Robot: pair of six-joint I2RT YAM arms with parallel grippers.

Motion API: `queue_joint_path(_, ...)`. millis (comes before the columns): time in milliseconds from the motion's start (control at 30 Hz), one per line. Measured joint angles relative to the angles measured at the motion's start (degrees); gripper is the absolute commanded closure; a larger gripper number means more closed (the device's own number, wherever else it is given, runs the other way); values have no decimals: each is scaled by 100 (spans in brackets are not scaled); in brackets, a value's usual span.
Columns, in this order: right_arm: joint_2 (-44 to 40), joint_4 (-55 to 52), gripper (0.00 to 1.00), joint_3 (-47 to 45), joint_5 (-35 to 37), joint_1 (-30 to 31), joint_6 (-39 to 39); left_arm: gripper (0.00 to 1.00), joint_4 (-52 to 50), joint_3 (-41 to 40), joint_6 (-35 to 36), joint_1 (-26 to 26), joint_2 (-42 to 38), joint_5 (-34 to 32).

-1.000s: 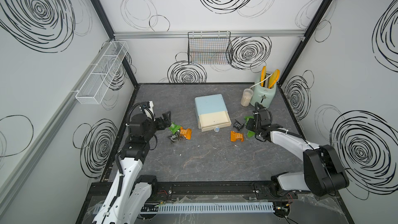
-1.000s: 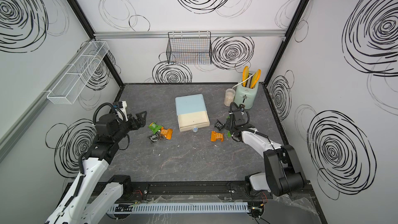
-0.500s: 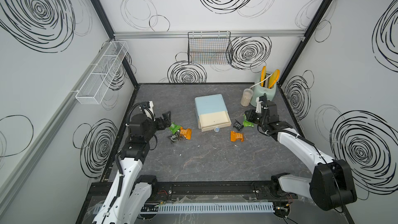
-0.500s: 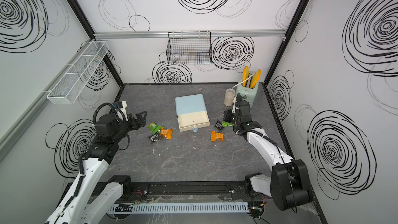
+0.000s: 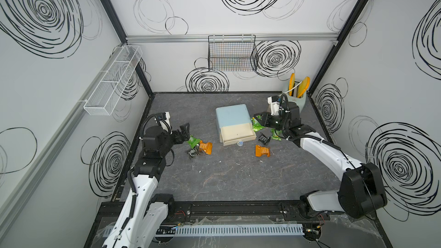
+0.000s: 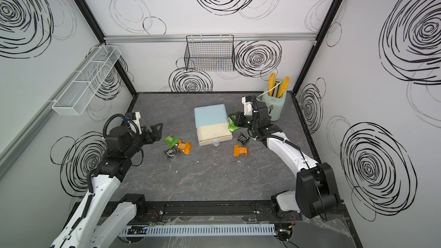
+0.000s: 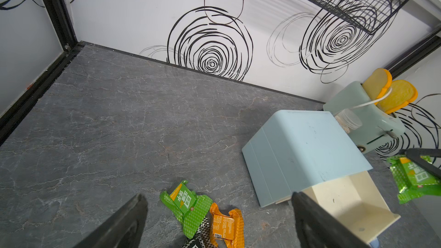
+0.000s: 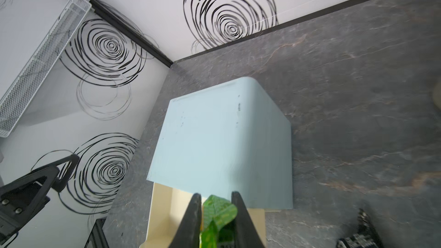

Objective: Place the cookies into the drawer by color
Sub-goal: Place the cookie in the drawer.

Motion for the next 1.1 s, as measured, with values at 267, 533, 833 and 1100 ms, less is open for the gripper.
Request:
queue_joint_path(267,579,247,99,271,-343,490,-70,2,0,0,-2,0,0,2)
queue_joint_path(533,892,267,97,468,-614,673,-361,2,0,0,0,0,0,0)
queue_joint_path(833,1029,256,83,546,-688,710,-669,2,0,0,-2,0,0,0)
queue_joint_path(1100,1029,225,57,546,-723,721,-800,2,0,0,0,0,0,2)
